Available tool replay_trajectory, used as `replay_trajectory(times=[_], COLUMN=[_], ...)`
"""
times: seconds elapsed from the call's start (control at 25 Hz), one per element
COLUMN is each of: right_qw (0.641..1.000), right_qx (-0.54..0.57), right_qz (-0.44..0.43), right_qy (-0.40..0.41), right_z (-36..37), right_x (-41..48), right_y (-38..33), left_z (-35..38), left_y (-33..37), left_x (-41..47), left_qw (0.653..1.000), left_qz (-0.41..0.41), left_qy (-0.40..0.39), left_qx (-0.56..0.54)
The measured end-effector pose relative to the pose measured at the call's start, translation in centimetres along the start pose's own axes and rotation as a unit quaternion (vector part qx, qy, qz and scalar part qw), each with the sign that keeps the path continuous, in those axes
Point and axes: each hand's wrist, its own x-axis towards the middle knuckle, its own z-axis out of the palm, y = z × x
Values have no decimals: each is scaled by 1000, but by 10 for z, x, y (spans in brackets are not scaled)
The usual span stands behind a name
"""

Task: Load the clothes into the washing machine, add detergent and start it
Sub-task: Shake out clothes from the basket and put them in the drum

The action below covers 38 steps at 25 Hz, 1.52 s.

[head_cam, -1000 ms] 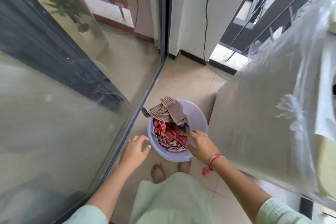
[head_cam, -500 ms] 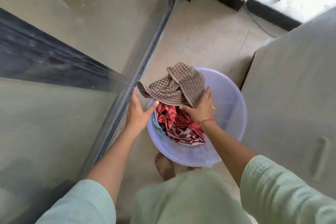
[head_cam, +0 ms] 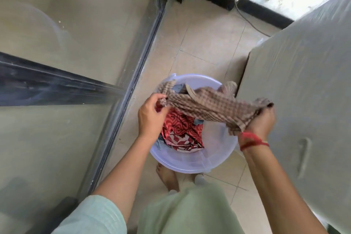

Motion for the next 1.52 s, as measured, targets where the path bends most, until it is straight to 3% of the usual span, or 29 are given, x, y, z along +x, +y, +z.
replay_trajectory(times=[0.12,0.2,0.24,0.32,0.4,0.48,0.64,0.76,0.88,1.04,1.12,1.16,1.28,1.32,1.36,1.4,1.44,1.52], right_qw=[993,973,958,924,880,857,849,836,823,774,744,737,743,745,748,751,754,761], right_qx=[-77,-130,-164,-270,-389,-439,-465,-482,-502,-557,-589,-597,-603,-602,-599,-596,-594,-586], right_qz=[-88,-189,-232,-260,-251,-246,-233,-249,-250,-223,-213,-206,-170,-160,-154,-152,-152,-151], right_qy=[-9,-20,-39,-77,-103,-113,-94,-84,-90,-202,-234,-238,-236,-237,-239,-239,-238,-234], right_z=[-10,-15,-17,-25,-33,-41,-52,-55,-57,-68,-76,-81,-95,-100,-104,-106,-108,-109], right_x=[-40,-59,-67,-83,-96,-107,-116,-122,-125,-117,-112,-110,-107,-108,-109,-108,-106,-104], right_y=[-47,-79,-98,-132,-154,-161,-143,-132,-130,-119,-104,-96,-84,-83,-83,-84,-85,-91], left_z=[2,-3,-7,-14,-23,-34,-45,-46,-47,-40,-28,-18,4,9,11,12,11,1], left_y=[32,34,30,22,15,5,-7,-13,-19,-20,-20,-26,-42,-48,-51,-52,-52,-48], left_x=[-12,-19,-24,-42,-67,-83,-79,-71,-67,-43,-23,-17,-22,-27,-31,-35,-37,-42], left_qw=[998,996,985,922,861,875,933,931,941,934,909,880,742,706,699,722,767,889], left_qz=[45,-9,-49,-105,-116,-121,-113,-126,-136,-40,39,83,205,206,187,160,130,57], left_qy=[-16,-74,-157,-372,-487,-454,-319,-310,-230,-145,-182,-218,-321,-338,-343,-338,-326,-281], left_qx=[-30,-50,-56,-4,89,116,122,146,207,324,374,414,551,587,599,581,537,357])
